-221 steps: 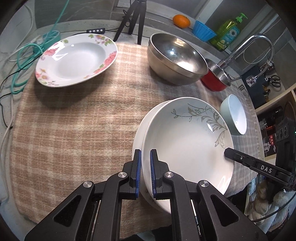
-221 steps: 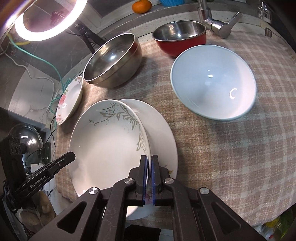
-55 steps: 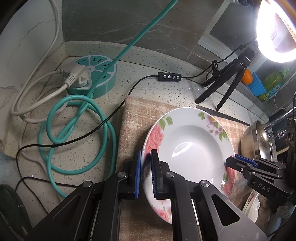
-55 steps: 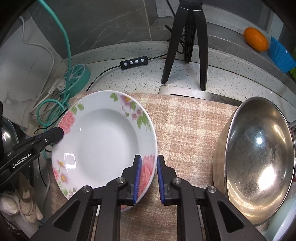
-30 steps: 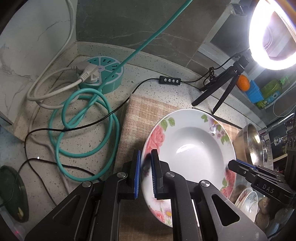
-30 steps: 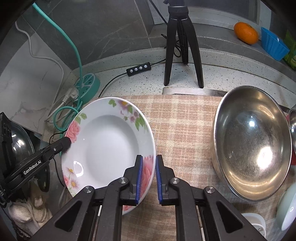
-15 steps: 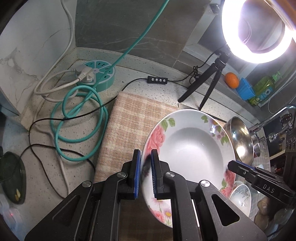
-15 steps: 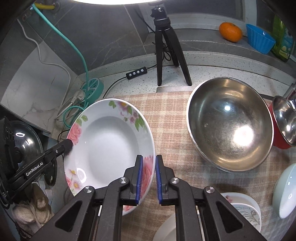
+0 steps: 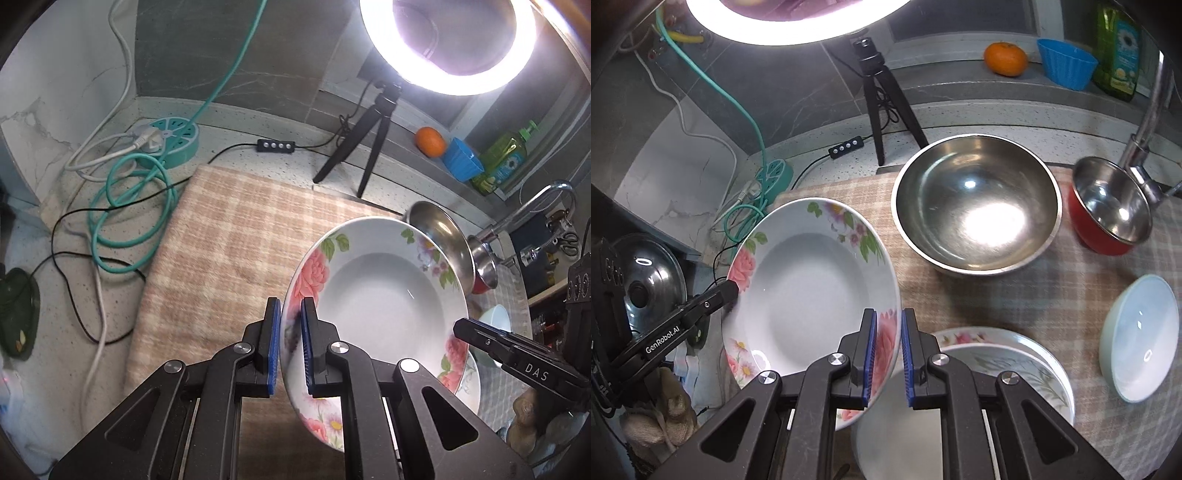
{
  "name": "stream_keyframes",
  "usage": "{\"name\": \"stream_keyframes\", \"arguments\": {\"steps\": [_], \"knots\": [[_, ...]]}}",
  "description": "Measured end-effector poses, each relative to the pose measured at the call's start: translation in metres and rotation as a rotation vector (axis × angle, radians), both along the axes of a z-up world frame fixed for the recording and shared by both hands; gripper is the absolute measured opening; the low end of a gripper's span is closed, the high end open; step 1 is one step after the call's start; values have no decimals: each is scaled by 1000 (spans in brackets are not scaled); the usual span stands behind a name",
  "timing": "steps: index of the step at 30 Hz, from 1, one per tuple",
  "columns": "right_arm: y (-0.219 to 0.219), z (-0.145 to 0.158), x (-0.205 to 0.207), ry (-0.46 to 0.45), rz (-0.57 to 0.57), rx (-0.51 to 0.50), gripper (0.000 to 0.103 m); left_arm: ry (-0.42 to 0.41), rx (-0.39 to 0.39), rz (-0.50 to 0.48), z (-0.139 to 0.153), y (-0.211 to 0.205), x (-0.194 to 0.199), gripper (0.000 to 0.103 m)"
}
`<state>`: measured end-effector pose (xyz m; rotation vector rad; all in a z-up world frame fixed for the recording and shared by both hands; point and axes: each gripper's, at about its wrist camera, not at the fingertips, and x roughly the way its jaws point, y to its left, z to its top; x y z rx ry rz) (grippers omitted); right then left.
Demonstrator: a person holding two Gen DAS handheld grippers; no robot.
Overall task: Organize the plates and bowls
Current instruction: 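Lift the pink-rose plate with both grippers and carry it over the plate stack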
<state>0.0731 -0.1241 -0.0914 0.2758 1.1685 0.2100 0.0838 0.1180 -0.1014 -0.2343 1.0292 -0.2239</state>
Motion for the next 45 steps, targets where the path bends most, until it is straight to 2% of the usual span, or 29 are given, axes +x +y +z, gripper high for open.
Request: {"name": "stream_keyframes", "arguments": {"steps": [10,19,45], "knots": [[-49,7,-37,-5,-31,11,12,14,-17,-20,2,-39,-29,9],[-81,0,-62,18,-55,16,12,33,-17,-53,-3,-69,-49,9],[-120,-29,-96,94,-109,-7,12,132,-10,-125,-36,-111,-74,9]]}}
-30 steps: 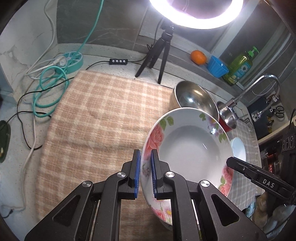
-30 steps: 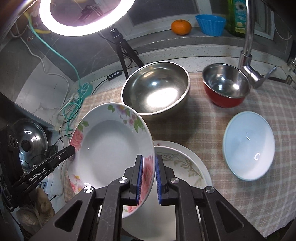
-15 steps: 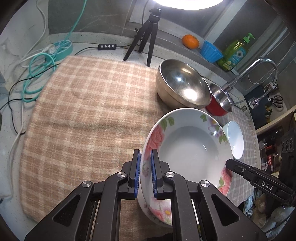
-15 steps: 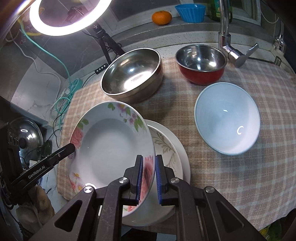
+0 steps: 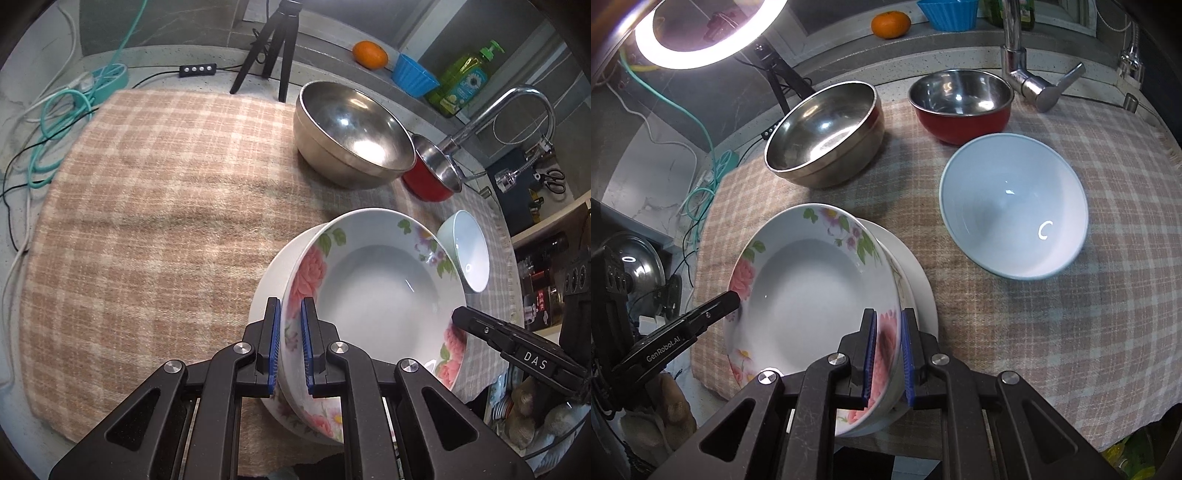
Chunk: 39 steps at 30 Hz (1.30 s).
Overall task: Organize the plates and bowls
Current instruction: 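Lift the pink-rose plate with both grippers and carry it over the plate stack, then lower the pink-rose plate onto the stacked floral plates with both grippers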
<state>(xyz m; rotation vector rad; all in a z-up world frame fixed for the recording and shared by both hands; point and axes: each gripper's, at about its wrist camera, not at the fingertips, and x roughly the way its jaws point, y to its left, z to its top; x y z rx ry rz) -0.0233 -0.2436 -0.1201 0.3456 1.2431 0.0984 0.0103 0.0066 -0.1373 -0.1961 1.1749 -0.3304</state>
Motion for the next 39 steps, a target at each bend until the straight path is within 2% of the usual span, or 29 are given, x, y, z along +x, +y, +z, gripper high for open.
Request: {"name": "stream_keyframes", "arguments": {"steps": [19,39], "knots": [[2,-9,-3,26,-4,-12,12,17,9,-14,-8,-3,-1,9],[14,-10,-3,6,50,-100,12,7,26,-26,-8,-3,-1,9]]}}
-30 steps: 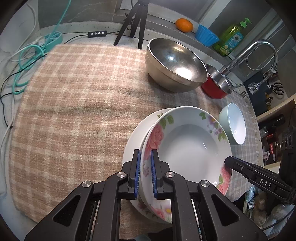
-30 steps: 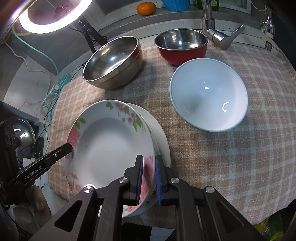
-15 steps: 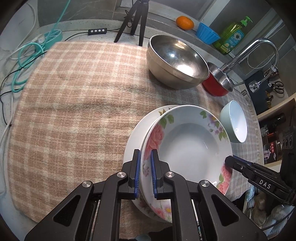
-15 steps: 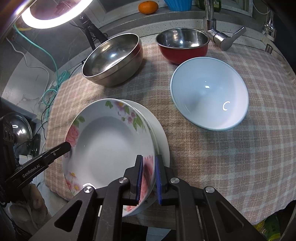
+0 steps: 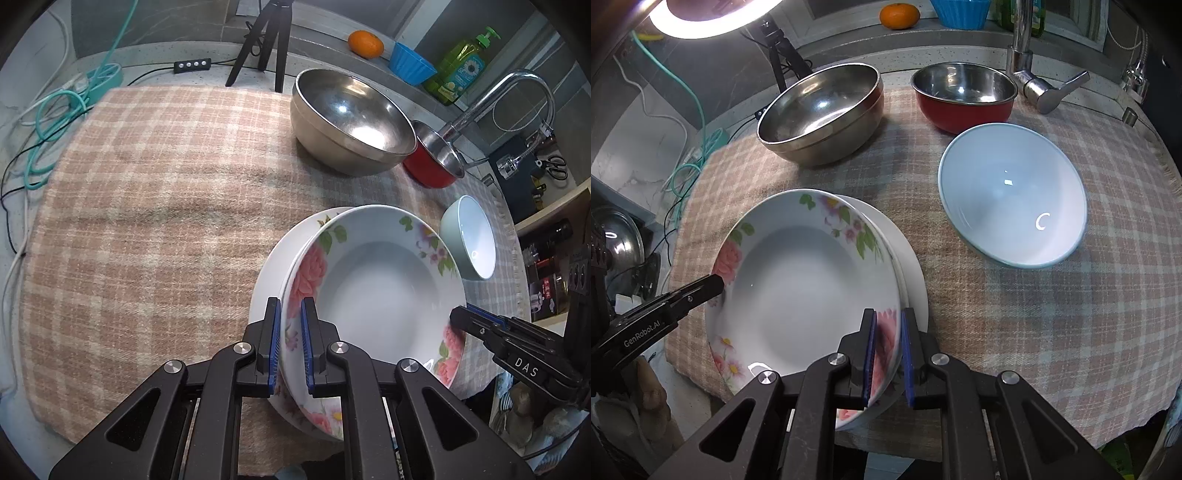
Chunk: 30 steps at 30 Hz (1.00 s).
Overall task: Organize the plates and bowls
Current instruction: 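Lower the pink-rose plate onto the stacked floral plates with both grippers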
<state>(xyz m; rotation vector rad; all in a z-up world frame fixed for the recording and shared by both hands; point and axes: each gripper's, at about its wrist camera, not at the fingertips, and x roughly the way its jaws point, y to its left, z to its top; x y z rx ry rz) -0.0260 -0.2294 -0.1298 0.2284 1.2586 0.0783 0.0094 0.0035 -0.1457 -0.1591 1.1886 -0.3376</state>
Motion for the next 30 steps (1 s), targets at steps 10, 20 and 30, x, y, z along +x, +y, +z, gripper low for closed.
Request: {"name": "stream_keyframes", "arguments": {"steps": [10,20,30], "knots": [[7,-1,1,-10,15,-30,14,-2,13,0,-3,0,-1,9],[12,-2,-1,-22,38,-70,14,-12,28,-18,-2,-3,-3,9],[8,-1,-3,-30,30,-55,18,0,11,-3,-3,1,-2,13]]}}
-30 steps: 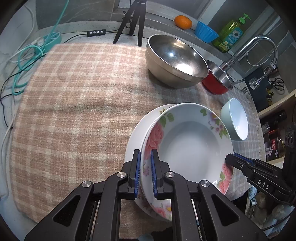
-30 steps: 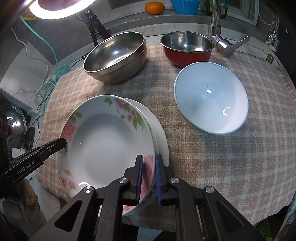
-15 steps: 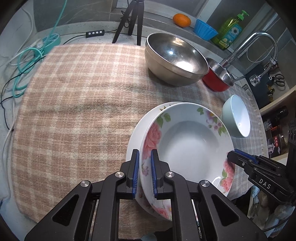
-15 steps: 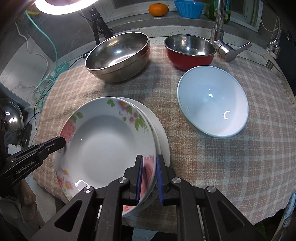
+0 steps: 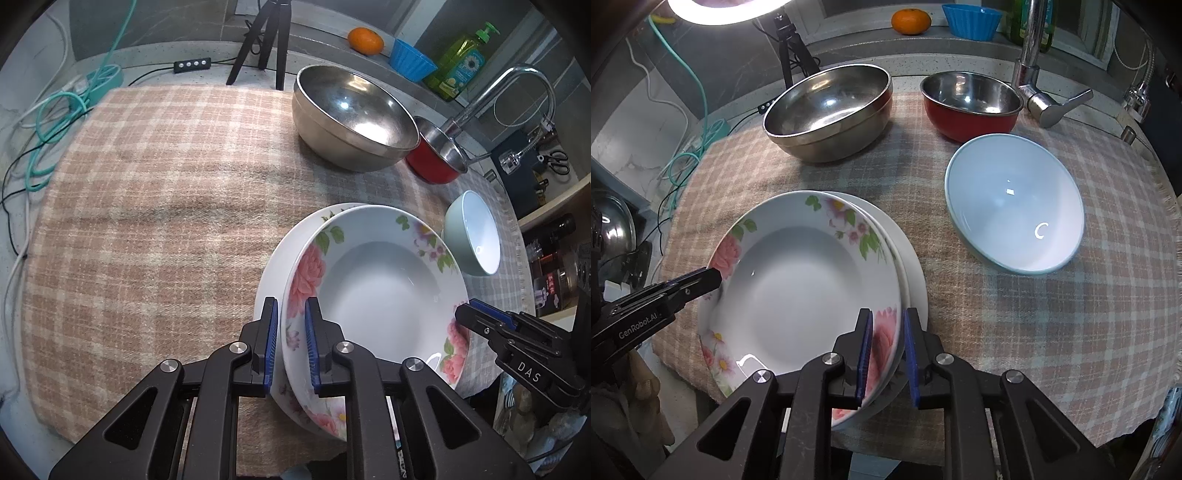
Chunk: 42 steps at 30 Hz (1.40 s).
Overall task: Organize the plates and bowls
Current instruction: 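Lower the pink-rose plate onto the stacked floral plates with both grippers, then open both grippers and lift them off the plate stack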
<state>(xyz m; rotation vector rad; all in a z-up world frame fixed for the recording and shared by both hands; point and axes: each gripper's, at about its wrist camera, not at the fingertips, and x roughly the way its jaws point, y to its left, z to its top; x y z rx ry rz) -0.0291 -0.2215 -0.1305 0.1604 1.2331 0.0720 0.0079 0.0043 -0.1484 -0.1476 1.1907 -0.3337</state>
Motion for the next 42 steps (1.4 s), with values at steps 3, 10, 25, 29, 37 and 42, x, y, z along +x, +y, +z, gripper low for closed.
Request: {"name": "stream_keyframes", "arguments": {"steps": [3,10,25,29,37,42], "knots": [[-5,2,-2,-9,-17,15,24,-9,-5,11,4,3,0,13],[-14,14,-5,-54,-50,57,24,-34,-24,22,15,9,1,13],[-46,55,9,-181,-100,127,24,-98,-79,85,49,43,22,13],[-45,67,22,-202,-91,144,27,-115,-91,95,58,50,33,13],[-42,71,50,-200,-79,196,28,-122,-107,78,65,48,56,13],[-38,71,70,-193,-73,222,27,-108,-119,54,64,40,74,13]]}}
